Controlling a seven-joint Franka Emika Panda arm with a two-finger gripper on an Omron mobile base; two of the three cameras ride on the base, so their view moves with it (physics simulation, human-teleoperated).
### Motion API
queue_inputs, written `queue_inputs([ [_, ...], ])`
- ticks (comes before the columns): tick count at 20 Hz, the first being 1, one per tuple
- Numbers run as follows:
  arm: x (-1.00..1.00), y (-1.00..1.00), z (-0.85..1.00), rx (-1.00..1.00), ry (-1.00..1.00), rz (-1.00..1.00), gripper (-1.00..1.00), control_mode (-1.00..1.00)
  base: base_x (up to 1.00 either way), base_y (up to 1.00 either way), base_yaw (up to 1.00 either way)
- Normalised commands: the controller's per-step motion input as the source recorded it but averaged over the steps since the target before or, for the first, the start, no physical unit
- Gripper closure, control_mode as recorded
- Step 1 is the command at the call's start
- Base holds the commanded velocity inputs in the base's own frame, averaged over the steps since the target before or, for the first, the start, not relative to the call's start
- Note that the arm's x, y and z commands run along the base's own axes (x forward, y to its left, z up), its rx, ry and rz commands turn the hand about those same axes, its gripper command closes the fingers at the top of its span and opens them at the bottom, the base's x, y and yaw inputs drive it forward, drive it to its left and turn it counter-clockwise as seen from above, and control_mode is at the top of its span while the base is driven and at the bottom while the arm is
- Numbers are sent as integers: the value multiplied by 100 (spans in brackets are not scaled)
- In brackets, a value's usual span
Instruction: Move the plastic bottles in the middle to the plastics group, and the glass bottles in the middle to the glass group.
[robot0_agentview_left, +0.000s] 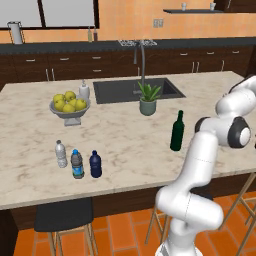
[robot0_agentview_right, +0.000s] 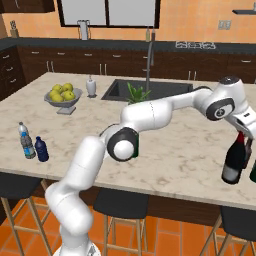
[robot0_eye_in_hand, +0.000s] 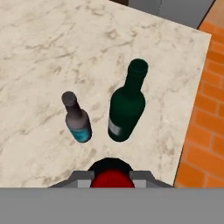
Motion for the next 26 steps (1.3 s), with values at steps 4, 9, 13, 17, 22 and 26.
queue_inputs([
  [4,0,-10,-32,0,0,0,100,-100,0,0,0],
  [9,0,0,-39,0,0,-1,100,-100,0,0,0],
  [13,-8,0,-35,-1,-2,-1,100,-100,0,0,0],
  [17,-13,4,-16,-3,0,-2,-100,-100,0,0,0],
  [22,-7,22,-2,-3,-1,-2,-100,-100,0,0,0],
  [26,-29,56,0,-5,-1,0,-100,-100,0,0,0],
])
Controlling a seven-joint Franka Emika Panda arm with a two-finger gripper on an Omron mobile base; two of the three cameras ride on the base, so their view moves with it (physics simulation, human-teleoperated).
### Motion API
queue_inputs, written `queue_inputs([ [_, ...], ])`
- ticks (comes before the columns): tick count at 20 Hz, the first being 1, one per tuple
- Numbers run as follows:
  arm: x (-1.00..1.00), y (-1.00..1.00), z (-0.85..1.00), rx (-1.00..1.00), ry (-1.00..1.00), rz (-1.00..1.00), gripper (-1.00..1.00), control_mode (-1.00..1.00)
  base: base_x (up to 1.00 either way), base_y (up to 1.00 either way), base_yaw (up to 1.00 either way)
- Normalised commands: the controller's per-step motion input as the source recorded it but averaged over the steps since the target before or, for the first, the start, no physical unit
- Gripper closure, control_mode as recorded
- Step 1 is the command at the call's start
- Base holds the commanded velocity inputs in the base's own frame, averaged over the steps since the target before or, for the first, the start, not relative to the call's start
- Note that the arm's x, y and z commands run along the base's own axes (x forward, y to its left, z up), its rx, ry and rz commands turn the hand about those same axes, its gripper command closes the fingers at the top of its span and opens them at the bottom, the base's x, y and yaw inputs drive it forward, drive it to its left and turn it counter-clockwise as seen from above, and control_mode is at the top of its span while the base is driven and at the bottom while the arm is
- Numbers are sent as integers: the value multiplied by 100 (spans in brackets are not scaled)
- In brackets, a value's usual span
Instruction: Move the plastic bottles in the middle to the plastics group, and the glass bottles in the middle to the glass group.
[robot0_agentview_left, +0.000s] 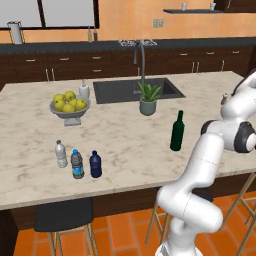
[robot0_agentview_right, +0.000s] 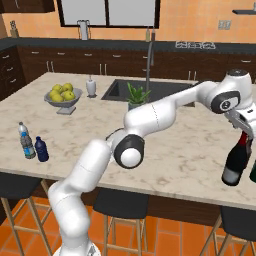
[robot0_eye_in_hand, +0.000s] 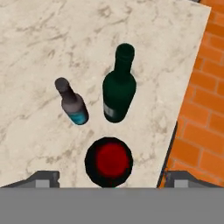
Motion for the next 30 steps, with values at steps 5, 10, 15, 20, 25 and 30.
queue_inputs([
  [5,-62,71,-9,-8,0,0,-100,-100,0,0,0],
  [10,-84,86,-37,-12,0,0,-100,-100,0,0,0],
  [15,-58,100,-32,-11,-15,0,-100,-100,0,0,0],
  [20,-9,100,-10,-6,-11,3,-100,-100,0,0,0],
  [25,0,100,-1,-10,0,18,-100,-100,0,0,0],
  [30,5,90,-2,-7,0,19,-100,-100,0,0,0],
])
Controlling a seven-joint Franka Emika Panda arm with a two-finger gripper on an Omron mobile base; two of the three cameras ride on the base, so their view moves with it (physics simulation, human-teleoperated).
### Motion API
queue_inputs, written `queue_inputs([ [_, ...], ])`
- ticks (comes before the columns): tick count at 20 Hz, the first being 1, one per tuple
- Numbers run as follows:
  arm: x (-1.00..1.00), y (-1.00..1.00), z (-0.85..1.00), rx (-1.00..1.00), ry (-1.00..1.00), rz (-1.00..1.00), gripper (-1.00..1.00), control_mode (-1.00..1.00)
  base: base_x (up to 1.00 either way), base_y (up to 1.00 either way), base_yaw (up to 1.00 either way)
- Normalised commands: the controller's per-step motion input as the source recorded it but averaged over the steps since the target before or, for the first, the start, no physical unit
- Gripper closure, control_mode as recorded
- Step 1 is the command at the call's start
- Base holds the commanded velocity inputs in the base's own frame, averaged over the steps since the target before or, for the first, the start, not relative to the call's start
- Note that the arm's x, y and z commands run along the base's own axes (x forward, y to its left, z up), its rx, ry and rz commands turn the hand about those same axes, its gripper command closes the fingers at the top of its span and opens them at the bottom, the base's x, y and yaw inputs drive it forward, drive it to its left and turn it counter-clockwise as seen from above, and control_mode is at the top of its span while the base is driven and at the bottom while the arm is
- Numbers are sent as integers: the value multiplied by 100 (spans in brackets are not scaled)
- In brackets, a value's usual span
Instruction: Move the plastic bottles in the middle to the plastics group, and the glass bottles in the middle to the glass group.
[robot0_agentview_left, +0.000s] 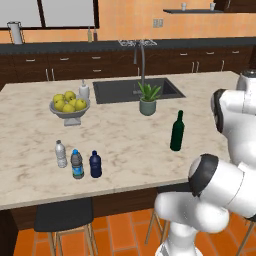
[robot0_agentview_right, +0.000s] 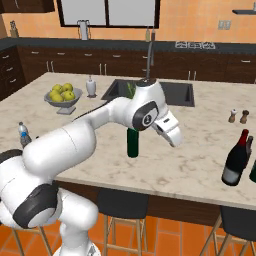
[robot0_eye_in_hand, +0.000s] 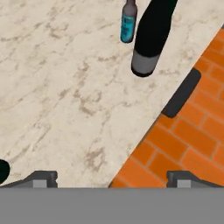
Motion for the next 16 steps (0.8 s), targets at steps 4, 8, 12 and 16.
queue_inputs([
  [4,22,57,0,0,0,19,-100,-100,0,0,0],
  [8,14,56,0,0,0,17,-100,-100,0,0,0],
  [12,19,41,2,0,4,10,-100,-100,0,0,0],
  [16,33,42,0,0,0,10,-100,-100,0,0,0],
])
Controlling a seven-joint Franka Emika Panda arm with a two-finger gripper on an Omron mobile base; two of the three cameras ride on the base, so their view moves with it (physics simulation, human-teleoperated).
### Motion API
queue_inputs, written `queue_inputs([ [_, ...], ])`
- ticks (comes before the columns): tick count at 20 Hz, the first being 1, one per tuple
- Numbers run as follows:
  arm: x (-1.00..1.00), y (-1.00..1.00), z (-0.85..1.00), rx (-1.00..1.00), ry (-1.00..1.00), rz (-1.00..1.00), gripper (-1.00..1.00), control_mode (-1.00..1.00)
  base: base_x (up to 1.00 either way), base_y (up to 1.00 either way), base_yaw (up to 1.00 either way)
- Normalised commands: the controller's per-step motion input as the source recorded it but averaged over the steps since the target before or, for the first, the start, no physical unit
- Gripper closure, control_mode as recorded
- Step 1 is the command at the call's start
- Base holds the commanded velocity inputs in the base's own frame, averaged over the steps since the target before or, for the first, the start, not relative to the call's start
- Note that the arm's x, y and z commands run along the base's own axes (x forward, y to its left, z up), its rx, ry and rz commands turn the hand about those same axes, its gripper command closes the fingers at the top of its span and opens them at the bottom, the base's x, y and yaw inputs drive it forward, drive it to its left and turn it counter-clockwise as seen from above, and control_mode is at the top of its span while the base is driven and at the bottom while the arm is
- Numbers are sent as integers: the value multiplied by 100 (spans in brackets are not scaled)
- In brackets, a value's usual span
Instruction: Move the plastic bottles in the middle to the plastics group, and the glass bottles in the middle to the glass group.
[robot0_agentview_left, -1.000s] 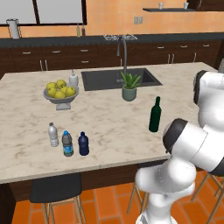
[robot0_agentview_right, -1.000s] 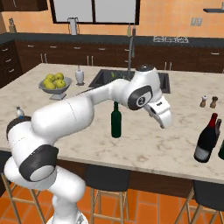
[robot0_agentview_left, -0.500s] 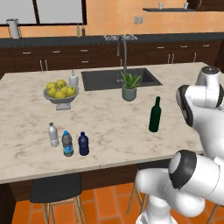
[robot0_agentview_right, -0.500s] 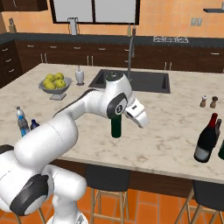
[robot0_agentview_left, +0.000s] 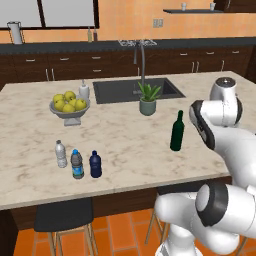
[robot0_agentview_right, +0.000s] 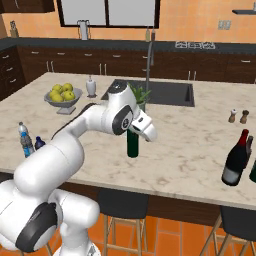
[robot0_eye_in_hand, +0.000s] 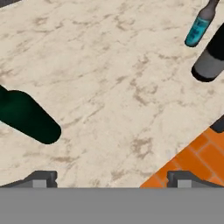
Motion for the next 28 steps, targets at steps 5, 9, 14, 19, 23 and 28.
queue_inputs([
  [5,22,45,0,0,0,17,-100,-100,0,0,0],
  [9,26,51,0,0,0,19,-100,-100,0,0,0],
  [14,21,37,0,0,0,13,-100,-100,0,0,0],
  [19,39,19,0,0,0,5,-100,-100,0,0,0],
  [23,45,12,-3,0,0,6,-100,-100,0,0,0],
  [28,33,-1,0,0,1,1,-100,-100,0,0,0],
])
